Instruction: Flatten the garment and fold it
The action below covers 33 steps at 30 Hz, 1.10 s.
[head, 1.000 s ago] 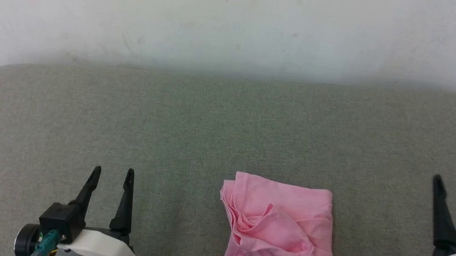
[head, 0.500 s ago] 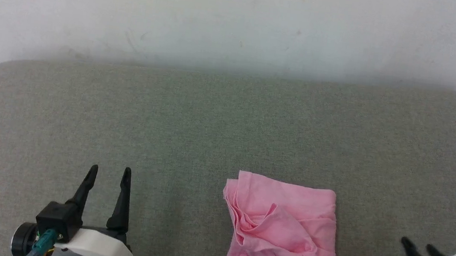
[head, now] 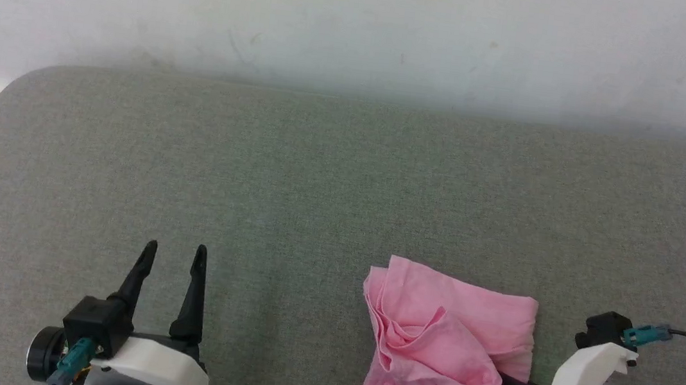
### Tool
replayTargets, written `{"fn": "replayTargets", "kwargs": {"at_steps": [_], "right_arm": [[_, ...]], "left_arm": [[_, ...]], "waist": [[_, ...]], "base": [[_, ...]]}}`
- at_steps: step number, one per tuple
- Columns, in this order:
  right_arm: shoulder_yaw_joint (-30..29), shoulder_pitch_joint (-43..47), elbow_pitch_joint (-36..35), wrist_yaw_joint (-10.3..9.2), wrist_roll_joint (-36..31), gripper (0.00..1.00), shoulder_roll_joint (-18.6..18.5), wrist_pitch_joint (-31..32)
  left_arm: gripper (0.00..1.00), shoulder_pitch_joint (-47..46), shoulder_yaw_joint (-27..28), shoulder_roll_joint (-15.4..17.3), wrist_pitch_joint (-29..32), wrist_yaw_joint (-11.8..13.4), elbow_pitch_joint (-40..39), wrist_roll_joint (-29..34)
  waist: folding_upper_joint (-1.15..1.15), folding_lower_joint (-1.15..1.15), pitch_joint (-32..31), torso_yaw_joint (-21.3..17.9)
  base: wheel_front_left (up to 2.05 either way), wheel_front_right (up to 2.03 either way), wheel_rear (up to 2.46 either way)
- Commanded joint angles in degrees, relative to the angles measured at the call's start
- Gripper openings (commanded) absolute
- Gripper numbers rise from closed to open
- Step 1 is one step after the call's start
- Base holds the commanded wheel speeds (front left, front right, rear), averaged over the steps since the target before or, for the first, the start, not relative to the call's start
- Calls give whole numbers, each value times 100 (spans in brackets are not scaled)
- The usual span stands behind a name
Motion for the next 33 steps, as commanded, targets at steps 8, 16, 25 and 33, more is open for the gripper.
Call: {"fn": "replayTargets", "kwargs": {"at_steps": [8, 16, 25, 33], "right_arm": [[804, -366, 150, -14, -229, 0, -295, -264], [2096, -865, -1072, -14, -2073, 0, -1459, -954], [2548, -1210, -2309, -14, -3052, 0, -2336, -616], [1900, -1132, -1895, -14, -2747, 0, -2820, -844]], "left_arm": [[100, -30, 26, -42, -27, -40, 21, 56], [100, 42, 65, -55, -27, -42, -35, 85], [100, -24, 14, -74, -27, -4, -246, 80], [100, -505, -191, -48, -27, -48, -507, 296]], "waist": [[0, 0, -55, 58], [0, 0, -169, -346], [0, 0, 46, -1233], [0, 0, 939, -1958]], "base": [[0, 0, 0], [0, 0, 0], [0, 0, 0], [0, 0, 0]]}}
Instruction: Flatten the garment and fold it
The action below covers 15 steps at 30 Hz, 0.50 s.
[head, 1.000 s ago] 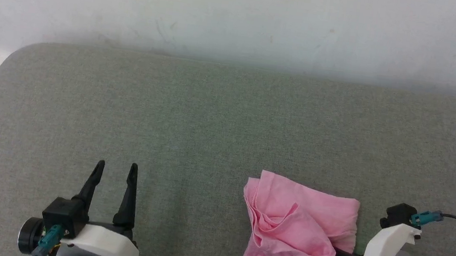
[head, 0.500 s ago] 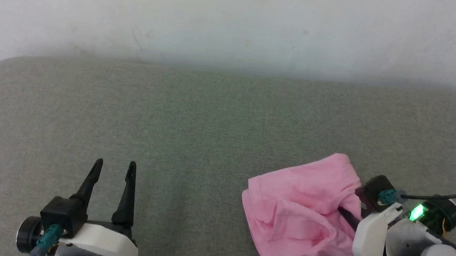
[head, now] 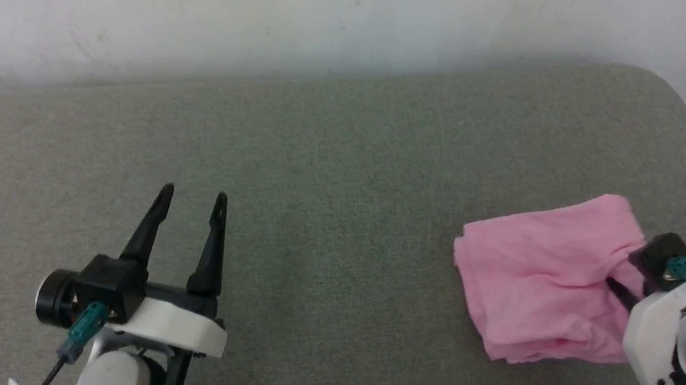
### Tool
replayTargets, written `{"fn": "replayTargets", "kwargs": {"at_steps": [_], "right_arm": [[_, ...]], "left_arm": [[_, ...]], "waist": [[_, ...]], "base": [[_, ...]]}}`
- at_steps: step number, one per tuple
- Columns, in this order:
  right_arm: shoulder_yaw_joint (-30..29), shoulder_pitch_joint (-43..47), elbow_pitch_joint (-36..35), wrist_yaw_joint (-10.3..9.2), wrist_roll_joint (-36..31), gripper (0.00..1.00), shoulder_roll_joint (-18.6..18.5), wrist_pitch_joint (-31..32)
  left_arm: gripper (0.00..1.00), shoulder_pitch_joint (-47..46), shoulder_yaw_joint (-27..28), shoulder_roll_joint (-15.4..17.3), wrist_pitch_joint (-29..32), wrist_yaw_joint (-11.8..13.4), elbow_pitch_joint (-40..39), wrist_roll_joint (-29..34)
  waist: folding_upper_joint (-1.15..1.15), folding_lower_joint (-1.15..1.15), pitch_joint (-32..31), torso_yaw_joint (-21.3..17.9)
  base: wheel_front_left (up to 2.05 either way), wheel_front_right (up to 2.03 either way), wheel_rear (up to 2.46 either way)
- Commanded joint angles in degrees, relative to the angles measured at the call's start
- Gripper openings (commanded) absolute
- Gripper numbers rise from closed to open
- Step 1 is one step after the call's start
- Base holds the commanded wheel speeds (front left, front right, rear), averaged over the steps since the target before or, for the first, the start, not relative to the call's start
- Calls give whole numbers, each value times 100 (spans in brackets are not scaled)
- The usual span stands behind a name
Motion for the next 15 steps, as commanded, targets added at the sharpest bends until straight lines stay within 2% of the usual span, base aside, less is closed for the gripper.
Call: {"fn": "replayTargets", "kwargs": {"at_steps": [1, 5, 10, 13, 15], "right_arm": [[-94, -13, 210, -11, 77, 0, -74, -173], [-250, -134, 1052, -11, 285, 0, -281, -671], [-264, -520, 2152, -11, 201, 0, -489, -1689], [-465, -809, 2946, -11, 104, 0, -461, -2231], [-573, -900, 3221, -11, 62, 0, -420, -2396]], "left_arm": [[100, -195, -50, 25, -26, -62, -56, 78], [100, -565, -201, 103, -26, -109, -149, 227], [100, -1011, -411, 195, -14, -162, -196, 381], [100, -1202, -504, 221, -3, -180, -200, 428], [100, -1251, -534, 223, -1, -184, -200, 440]], "waist": [[0, 0, 791, -556], [0, 0, 1337, -698], [0, 0, 1865, -709], [0, 0, 2060, -677], [0, 0, 2108, -660]], "base": [[0, 0, 0], [0, 0, 0], [0, 0, 0], [0, 0, 0], [0, 0, 0]]}}
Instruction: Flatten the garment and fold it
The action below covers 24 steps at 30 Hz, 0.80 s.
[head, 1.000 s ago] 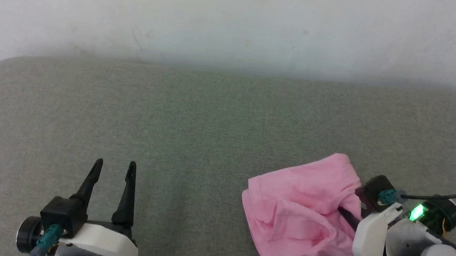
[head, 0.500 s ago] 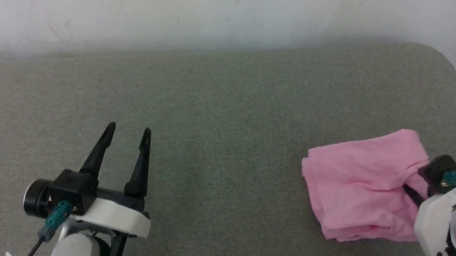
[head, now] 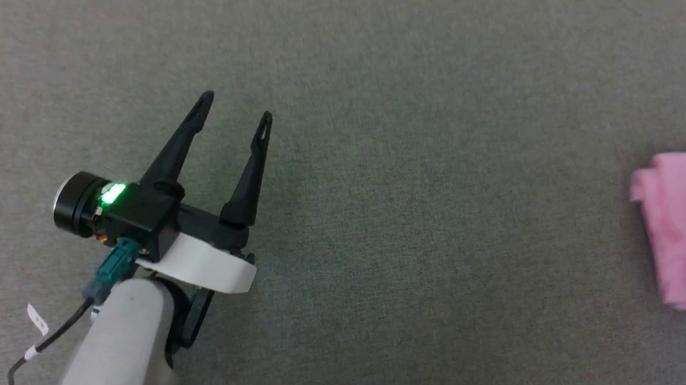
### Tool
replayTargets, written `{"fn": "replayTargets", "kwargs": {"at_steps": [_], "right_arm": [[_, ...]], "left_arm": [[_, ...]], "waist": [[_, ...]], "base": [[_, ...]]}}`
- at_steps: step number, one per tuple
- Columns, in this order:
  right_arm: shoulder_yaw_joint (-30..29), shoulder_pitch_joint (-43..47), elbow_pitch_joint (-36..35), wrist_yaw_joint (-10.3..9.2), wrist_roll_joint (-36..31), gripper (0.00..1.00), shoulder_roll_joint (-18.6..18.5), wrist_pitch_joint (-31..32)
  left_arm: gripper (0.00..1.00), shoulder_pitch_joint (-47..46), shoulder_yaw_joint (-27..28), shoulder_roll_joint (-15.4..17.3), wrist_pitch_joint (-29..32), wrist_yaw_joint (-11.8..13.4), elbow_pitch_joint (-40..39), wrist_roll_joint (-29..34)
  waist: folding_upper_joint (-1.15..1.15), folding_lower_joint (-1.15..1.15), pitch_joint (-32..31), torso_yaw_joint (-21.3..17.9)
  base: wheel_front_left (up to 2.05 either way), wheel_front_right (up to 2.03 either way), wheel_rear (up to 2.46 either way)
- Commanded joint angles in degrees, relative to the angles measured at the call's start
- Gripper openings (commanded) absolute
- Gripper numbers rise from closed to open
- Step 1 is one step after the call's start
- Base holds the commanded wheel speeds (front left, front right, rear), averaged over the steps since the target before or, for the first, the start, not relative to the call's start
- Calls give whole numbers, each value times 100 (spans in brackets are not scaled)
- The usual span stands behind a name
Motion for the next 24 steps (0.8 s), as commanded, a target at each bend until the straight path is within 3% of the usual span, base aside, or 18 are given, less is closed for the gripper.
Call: {"fn": "replayTargets", "kwargs": {"at_steps": [1, 2, 3, 7, 12, 18, 24], "right_arm": [[-57, -108, 87, -13, -37, 11, 45, -87], [-180, -203, 338, -13, -99, 84, 113, -301], [-262, -286, 528, -13, -186, 100, 171, -574], [-656, -526, 1247, -13, -546, 100, 410, -1495], [-1279, -515, 1576, -13, -1026, 100, 591, -1753], [-2097, 287, 581, -13, -1039, 100, 954, -1760], [-2323, 1250, -732, -13, -1293, 100, 1664, -1761]], "left_arm": [[100, -78, -15, 26, -9, -44, -17, 59], [100, -109, -37, 26, -9, -45, -9, 64], [100, -134, -60, 23, -11, -48, 6, 64], [100, -161, -80, 2, -19, -21, 106, 8], [100, -26, -49, -49, -30, 55, 245, -144], [100, 478, 146, -103, -33, 202, 209, -369], [100, 1054, 320, -139, -34, 307, 184, -491]], "waist": [[0, -2, 490, -131], [0, -2, 507, -116], [0, -2, 519, -95], [0, -2, 445, -24], [0, -2, 92, 64], [0, -2, -664, 165], [0, -2, -1283, 419]], "base": [[0, 0, 0], [0, 0, 0], [0, 0, 0], [0, 0, 0], [0, 0, 0], [0, 0, 0], [0, 0, 0]]}}
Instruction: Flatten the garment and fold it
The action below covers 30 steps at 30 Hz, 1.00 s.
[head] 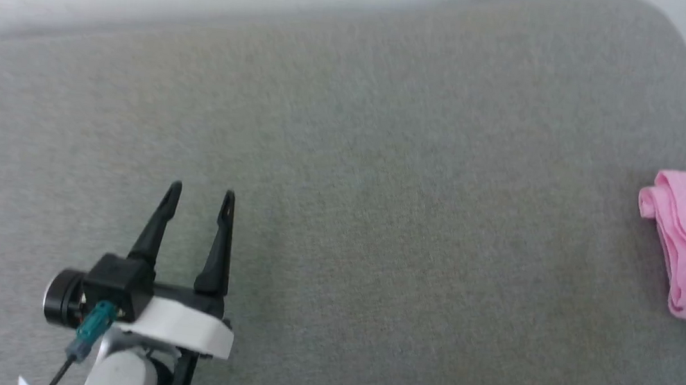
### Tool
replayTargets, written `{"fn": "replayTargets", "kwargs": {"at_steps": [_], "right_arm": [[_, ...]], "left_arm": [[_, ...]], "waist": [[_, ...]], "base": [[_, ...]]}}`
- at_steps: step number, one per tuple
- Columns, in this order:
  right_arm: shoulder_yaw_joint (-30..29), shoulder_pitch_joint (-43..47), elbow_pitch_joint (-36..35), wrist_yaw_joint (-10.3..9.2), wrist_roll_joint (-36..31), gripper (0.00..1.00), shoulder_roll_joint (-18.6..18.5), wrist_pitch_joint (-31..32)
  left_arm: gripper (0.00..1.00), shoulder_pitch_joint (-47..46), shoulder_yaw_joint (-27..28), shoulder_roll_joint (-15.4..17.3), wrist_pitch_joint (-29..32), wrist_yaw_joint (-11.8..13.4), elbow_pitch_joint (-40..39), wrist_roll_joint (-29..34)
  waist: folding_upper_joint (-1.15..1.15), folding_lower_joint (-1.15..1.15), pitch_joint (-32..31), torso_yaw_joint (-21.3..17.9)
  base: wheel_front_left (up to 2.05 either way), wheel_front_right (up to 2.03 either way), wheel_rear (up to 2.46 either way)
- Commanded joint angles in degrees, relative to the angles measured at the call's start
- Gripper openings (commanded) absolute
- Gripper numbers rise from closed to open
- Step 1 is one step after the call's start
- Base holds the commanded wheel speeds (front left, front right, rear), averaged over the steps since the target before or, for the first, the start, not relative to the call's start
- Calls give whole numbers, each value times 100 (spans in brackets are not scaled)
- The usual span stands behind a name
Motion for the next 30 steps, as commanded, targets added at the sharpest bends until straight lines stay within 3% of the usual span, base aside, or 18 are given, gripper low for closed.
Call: {"fn": "replayTargets", "kwargs": {"at_steps": [1, 11, 16, 23, 30], "right_arm": [[10, 98, -148, -11, -43, 100, 151, -26], [379, 865, -1739, -11, -116, 100, 1438, 118], [376, 1292, -2443, -11, -186, 100, 1924, 259], [229, 1851, -3129, -11, -435, 100, 2235, 539], [171, 2100, -3206, -11, -482, 100, 2375, 671]], "left_arm": [[100, 73, 29, -12, -26, 43, -9, -16], [100, 449, 221, -24, -27, 101, 266, -51], [100, 659, 459, 139, -27, 155, 438, -8], [100, 808, 710, 237, -27, 69, 440, -122], [100, 867, 750, 230, -27, -65, 444, -122]], "waist": [[0, 2, -558, 333], [0, 2, -1077, 965], [0, 2, -1281, 1191], [0, 2, -1343, 1289], [0, 2, -1366, 1306]], "base": [[0, 0, 0], [0, 0, 0], [0, 0, 0], [0, 0, 0], [0, 0, 0]]}}
